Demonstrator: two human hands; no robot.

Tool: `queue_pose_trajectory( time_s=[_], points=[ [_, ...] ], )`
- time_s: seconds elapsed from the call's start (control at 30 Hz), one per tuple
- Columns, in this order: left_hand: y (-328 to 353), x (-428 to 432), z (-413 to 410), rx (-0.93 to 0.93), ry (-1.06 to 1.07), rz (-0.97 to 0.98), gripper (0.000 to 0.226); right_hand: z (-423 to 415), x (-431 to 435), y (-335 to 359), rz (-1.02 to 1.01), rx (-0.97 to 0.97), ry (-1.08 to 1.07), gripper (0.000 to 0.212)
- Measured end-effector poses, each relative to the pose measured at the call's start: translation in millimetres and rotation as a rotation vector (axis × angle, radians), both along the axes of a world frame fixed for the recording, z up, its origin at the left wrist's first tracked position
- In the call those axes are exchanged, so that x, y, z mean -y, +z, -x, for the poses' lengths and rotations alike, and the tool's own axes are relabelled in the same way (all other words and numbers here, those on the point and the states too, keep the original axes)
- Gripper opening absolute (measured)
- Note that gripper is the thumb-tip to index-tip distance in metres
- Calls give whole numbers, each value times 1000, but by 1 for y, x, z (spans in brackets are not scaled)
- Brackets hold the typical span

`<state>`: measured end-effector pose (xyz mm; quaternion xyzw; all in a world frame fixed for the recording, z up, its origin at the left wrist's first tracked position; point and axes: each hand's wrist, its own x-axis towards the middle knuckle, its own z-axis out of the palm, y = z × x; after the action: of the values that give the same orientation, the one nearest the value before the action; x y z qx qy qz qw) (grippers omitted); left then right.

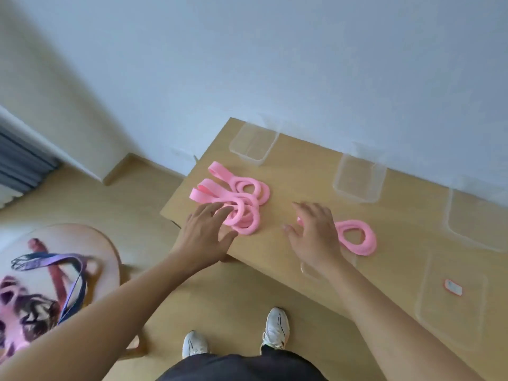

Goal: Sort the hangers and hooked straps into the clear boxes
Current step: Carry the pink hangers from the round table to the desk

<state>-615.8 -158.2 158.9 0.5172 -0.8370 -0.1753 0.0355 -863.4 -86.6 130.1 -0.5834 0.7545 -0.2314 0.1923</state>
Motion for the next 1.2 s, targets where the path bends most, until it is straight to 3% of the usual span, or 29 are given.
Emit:
queue_pose_trajectory(
  time_s=[0.37, 0.83, 1.2],
  points=[
    [6, -101, -249, 42, 629, -13, 62, -172, 40, 2, -27, -176, 505, 66],
    [-35, -275, -521, -15, 1225, -134, 60, -468, 16, -21, -182, -216, 918, 72],
    [-75, -304, -595, -143, 1558, -311, 61, -619, 31, -51, -447, -252, 1133, 74]
  ],
)
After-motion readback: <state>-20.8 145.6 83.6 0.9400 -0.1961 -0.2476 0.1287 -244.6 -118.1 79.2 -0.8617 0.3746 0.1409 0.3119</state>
